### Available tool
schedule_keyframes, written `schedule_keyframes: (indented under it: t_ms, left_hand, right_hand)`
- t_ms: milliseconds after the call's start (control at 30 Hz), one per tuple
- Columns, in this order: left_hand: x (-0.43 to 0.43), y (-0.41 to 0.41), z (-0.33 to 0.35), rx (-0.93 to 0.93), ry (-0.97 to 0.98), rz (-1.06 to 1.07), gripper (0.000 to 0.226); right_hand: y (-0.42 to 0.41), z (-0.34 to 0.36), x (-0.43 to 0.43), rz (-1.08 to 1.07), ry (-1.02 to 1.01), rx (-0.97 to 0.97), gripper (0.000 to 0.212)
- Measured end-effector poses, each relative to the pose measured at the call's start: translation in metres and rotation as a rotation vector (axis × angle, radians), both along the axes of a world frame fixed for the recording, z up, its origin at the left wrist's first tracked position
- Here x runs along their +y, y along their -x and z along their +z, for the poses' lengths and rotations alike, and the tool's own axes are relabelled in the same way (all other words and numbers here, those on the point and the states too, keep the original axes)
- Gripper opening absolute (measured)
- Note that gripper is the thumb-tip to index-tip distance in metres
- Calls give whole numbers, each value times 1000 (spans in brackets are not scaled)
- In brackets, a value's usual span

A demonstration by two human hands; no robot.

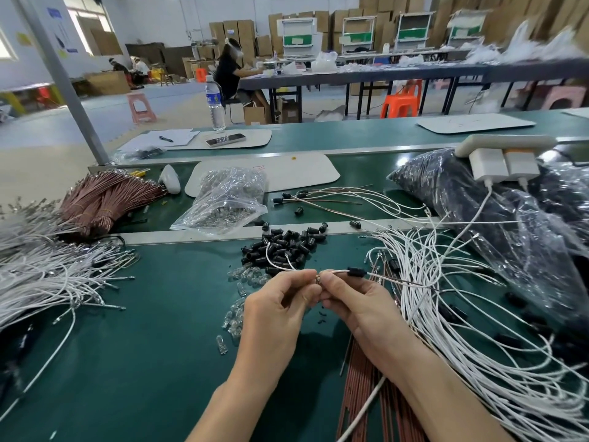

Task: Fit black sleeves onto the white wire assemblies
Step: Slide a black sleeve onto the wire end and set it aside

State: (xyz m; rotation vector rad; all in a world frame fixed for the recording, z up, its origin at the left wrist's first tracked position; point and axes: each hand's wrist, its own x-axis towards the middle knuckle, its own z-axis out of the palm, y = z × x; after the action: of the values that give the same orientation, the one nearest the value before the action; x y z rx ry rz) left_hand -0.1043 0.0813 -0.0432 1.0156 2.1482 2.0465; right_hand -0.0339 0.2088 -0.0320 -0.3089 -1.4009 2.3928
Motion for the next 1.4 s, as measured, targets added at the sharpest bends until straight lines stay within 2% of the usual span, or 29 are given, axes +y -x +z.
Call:
schedule_keyframes:
  t_ms: [100, 267, 367, 667, 933, 1100, 1267, 1400]
  left_hand:
    - [-1, 0, 0, 88, 37, 40, 21]
    - [-5, 2, 2, 367, 185, 98, 17]
    - [-7, 3, 2, 424, 202, 115, 12]
    - [-11, 6, 5, 389, 189, 153, 14]
    - [-9, 2, 6, 416, 208, 56, 8]
    - [-7, 0, 3, 420, 213, 41, 10]
    - [-7, 1, 3, 337, 169, 39, 17]
    - [-7, 3, 2, 301, 127, 27, 20]
  right_hand:
    - [0, 1, 1, 15, 35, -11, 25]
    - [-1, 2, 1, 53, 93, -57, 23]
    - [-1, 4, -2, 80, 109, -53, 20]
    - [-4, 11, 1, -124, 183, 1, 33]
    - [-5, 11, -2, -200, -64, -64, 48]
    - [-5, 10, -8, -174, -245, -85, 55]
    - [-6, 9, -7, -147, -322, -94, 47]
    - [-6, 8, -7, -118, -364, -84, 53]
